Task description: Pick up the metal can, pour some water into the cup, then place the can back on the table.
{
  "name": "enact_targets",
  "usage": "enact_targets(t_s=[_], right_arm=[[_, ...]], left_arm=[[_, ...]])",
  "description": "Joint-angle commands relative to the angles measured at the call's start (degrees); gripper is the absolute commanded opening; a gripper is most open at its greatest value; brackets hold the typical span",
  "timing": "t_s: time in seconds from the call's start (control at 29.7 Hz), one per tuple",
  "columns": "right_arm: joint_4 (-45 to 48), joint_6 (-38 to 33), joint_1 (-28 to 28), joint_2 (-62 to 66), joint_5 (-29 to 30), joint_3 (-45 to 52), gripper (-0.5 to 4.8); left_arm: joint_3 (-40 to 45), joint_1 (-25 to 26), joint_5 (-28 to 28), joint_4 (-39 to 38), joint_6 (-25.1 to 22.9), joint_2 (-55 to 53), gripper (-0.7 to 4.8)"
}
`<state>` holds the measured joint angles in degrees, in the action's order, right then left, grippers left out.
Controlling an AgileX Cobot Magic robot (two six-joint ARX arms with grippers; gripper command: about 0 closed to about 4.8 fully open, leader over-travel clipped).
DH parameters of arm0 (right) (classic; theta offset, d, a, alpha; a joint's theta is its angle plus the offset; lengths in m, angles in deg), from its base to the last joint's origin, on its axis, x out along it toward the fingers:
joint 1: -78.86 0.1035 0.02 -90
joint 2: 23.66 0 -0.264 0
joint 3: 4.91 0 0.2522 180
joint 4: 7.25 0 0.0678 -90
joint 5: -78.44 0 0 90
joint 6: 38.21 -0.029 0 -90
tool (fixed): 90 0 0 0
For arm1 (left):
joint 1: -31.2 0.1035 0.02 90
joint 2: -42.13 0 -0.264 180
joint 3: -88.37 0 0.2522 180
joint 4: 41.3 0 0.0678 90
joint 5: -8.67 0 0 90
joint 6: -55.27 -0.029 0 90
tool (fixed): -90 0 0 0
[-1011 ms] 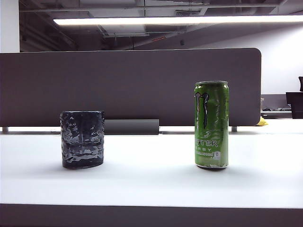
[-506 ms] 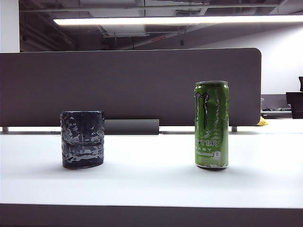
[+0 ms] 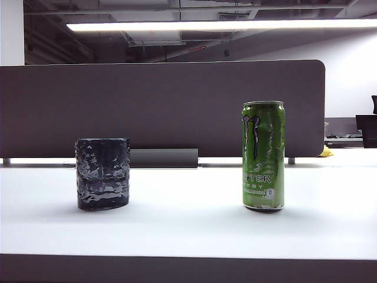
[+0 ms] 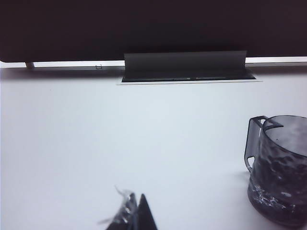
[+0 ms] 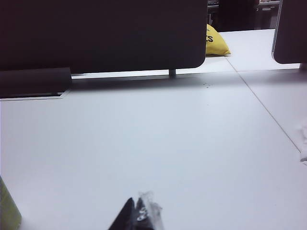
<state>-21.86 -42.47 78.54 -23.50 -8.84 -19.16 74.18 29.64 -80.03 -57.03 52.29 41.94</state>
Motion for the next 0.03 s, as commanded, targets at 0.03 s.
enact_targets(t_s=[0.03], right_arm=[[1.07,-0.04,0.04,-0.07,-0.13,0.11,-0.05]], left_arm=[[-0.07,-0.09,0.0,0.77,0.0,-0.04,-0.05]])
